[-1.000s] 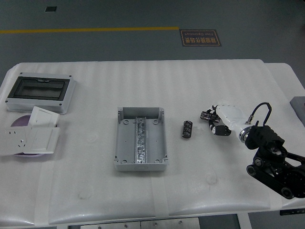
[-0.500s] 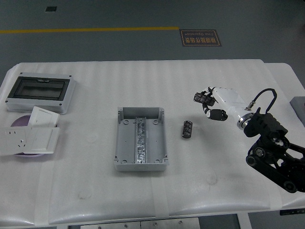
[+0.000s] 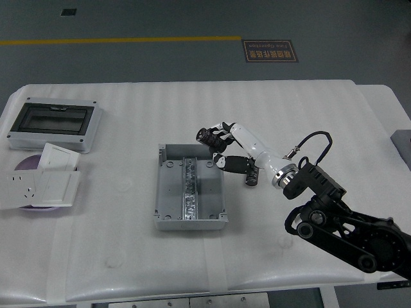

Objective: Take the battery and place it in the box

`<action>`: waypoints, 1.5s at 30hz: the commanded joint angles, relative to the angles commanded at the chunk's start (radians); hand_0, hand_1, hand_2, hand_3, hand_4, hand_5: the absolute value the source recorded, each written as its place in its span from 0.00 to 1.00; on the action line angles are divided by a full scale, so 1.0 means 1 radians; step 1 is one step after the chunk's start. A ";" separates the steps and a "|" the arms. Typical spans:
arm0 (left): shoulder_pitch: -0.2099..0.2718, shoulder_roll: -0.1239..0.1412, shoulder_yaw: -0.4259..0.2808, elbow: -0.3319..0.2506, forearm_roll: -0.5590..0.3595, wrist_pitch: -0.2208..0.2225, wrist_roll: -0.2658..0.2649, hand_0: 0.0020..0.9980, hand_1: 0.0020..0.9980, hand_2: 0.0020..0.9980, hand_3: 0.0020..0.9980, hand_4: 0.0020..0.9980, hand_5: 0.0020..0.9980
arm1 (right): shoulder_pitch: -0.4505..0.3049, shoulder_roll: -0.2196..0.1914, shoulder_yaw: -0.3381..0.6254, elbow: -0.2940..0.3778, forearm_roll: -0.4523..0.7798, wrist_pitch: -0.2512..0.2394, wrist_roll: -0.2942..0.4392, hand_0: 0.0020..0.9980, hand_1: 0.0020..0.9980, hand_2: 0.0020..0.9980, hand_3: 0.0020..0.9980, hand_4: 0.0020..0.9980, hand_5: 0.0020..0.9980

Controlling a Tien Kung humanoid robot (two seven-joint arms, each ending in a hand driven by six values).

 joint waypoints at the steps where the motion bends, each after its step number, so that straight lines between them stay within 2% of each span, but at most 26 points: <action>1: 0.000 0.000 0.000 0.000 -0.001 -0.001 0.000 0.65 0.67 0.60 0.64 0.64 0.02 | 0.003 0.005 -0.006 -0.003 0.008 0.011 -0.002 0.73 0.69 0.67 0.68 0.47 0.21; 3: 0.000 0.000 0.000 0.000 -0.001 -0.001 0.001 0.65 0.67 0.60 0.64 0.64 0.02 | 0.008 0.011 -0.016 -0.011 0.015 0.029 -0.006 0.73 0.69 0.67 0.68 0.47 0.21; 4: 0.000 0.000 0.000 0.000 -0.002 -0.001 0.001 0.65 0.67 0.60 0.64 0.64 0.02 | 0.009 0.013 -0.019 -0.013 0.017 0.035 -0.008 0.81 0.77 0.75 0.71 0.53 0.26; 9: 0.001 0.000 0.000 0.000 -0.003 -0.003 0.003 0.65 0.67 0.60 0.64 0.64 0.02 | 0.016 0.019 -0.034 -0.028 0.019 0.061 -0.014 0.81 0.77 0.75 0.71 0.53 0.26; 10: 0.002 0.000 0.000 0.000 -0.003 -0.004 0.003 0.65 0.67 0.60 0.64 0.64 0.02 | 0.017 0.020 -0.035 -0.029 0.019 0.063 -0.015 0.87 0.80 0.77 0.74 0.56 0.29; 15: 0.001 0.000 0.003 -0.001 -0.006 -0.004 0.003 0.65 0.67 0.60 0.64 0.64 0.02 | 0.020 0.022 -0.036 -0.033 0.009 0.072 -0.017 0.87 0.80 0.77 0.74 0.56 0.29; 16: 0.001 0.000 0.003 -0.001 -0.007 -0.004 0.003 0.65 0.67 0.60 0.64 0.64 0.02 | 0.020 0.022 -0.037 -0.034 0.007 0.074 -0.016 0.89 0.82 0.79 0.80 0.64 0.35; 21: 0.001 0.000 0.004 -0.001 -0.006 -0.005 0.003 0.65 0.67 0.60 0.64 0.64 0.02 | 0.019 0.019 -0.034 -0.031 0.001 0.076 -0.011 0.89 0.82 0.79 0.80 0.64 0.35; 23: 0.001 -0.001 0.006 -0.001 -0.008 -0.005 0.003 0.65 0.67 0.59 0.63 0.64 0.01 | 0.015 0.013 -0.025 -0.027 -0.001 0.075 -0.008 0.90 0.82 0.79 0.82 0.67 0.35; 27: 0.000 -0.001 0.007 -0.001 -0.009 -0.005 0.003 0.65 0.67 0.59 0.63 0.64 0.01 | 0.009 -0.014 0.011 -0.021 -0.012 0.073 -0.005 0.90 0.82 0.79 0.82 0.67 0.35; 28: 0.000 -0.001 0.007 -0.001 -0.008 -0.005 0.002 0.65 0.67 0.59 0.63 0.64 0.01 | 0.007 -0.023 0.023 -0.023 -0.019 0.073 -0.006 0.90 0.82 0.79 0.82 0.70 0.36; 32: -0.001 -0.002 0.013 -0.001 -0.016 -0.003 0.001 0.65 0.67 0.59 0.63 0.64 0.01 | -0.002 -0.079 0.068 -0.056 -0.071 0.075 -0.019 0.90 0.82 0.79 0.82 0.70 0.36; 35: -0.002 -0.001 0.015 -0.001 -0.019 -0.003 0.001 0.65 0.67 0.59 0.63 0.64 0.01 | 0.004 -0.127 0.050 -0.090 -0.091 0.092 -0.029 0.90 0.82 0.78 0.82 0.73 0.38; 39: -0.005 -0.001 0.012 0.000 -0.018 -0.005 0.002 0.65 0.67 0.59 0.63 0.64 0.01 | 0.008 -0.163 0.012 -0.116 -0.094 0.128 -0.030 0.90 0.82 0.78 0.82 0.73 0.38; 45: -0.005 -0.003 0.011 -0.001 -0.017 -0.009 0.005 0.65 0.67 0.59 0.63 0.63 0.01 | 0.009 -0.179 0.010 -0.129 -0.085 0.226 -0.005 0.89 0.81 0.77 0.82 0.75 0.39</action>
